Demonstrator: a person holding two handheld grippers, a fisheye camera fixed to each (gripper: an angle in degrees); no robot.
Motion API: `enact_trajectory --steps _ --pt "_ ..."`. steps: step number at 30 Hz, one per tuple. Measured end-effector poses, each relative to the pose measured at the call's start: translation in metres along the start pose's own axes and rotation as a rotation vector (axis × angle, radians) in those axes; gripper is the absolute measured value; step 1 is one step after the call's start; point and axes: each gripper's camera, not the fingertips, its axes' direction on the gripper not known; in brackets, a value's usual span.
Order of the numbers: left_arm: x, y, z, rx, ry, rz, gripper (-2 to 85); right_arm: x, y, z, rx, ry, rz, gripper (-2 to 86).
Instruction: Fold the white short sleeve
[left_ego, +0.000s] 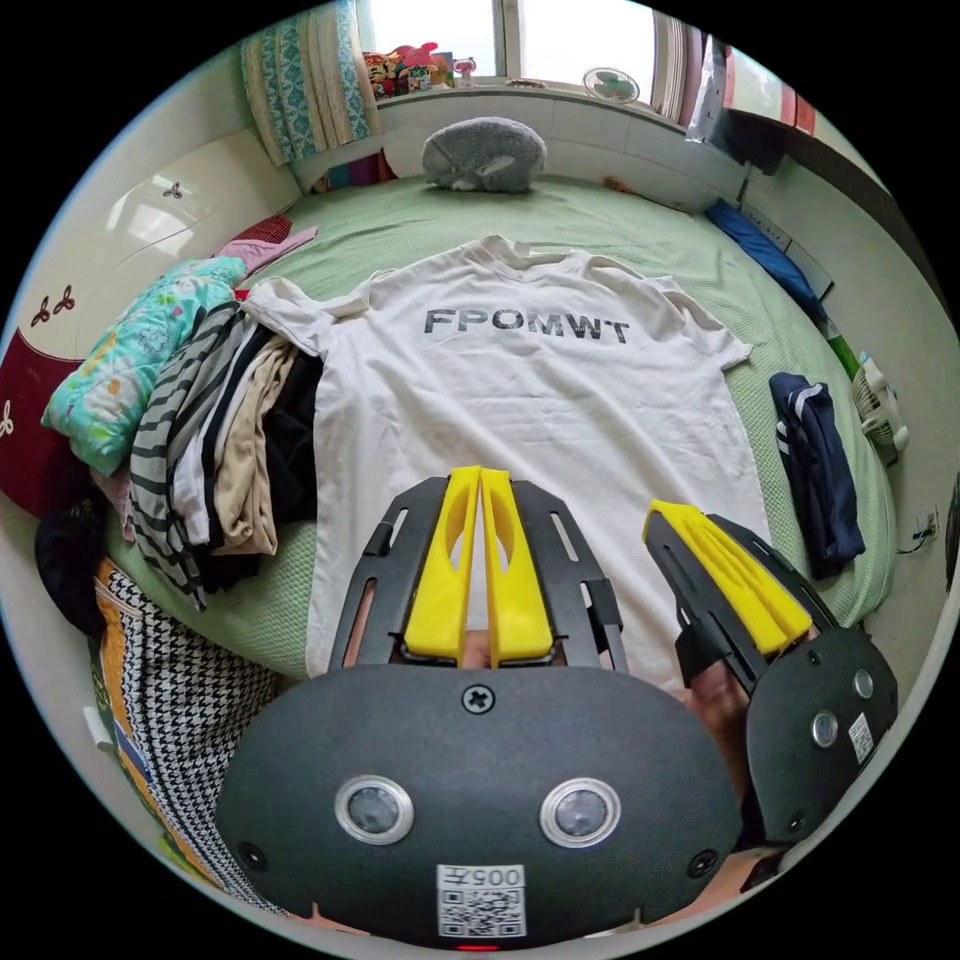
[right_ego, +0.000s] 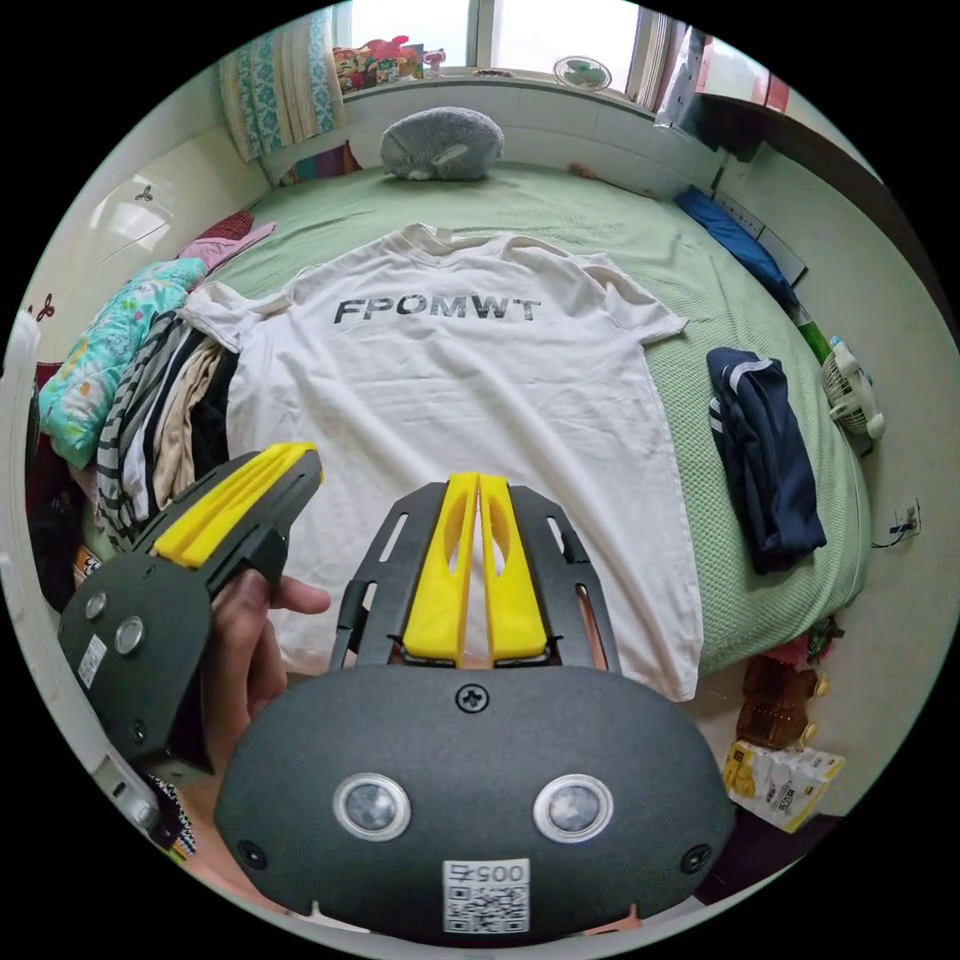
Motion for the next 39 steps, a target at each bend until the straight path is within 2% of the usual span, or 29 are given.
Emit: enact_trajectory --steps 34,39 --pt "-0.034 -0.05 0.056 -0.065 0.129 0.046 -0.6 0.029 -0.009 0.046 -0.025 -0.046 -0.006 -1.0" --pt "-0.033 -0.054 0.06 -0.052 0.087 0.075 -0.6 0.039 -0.009 0.049 -0.028 -0.084 0.01 -1.0"
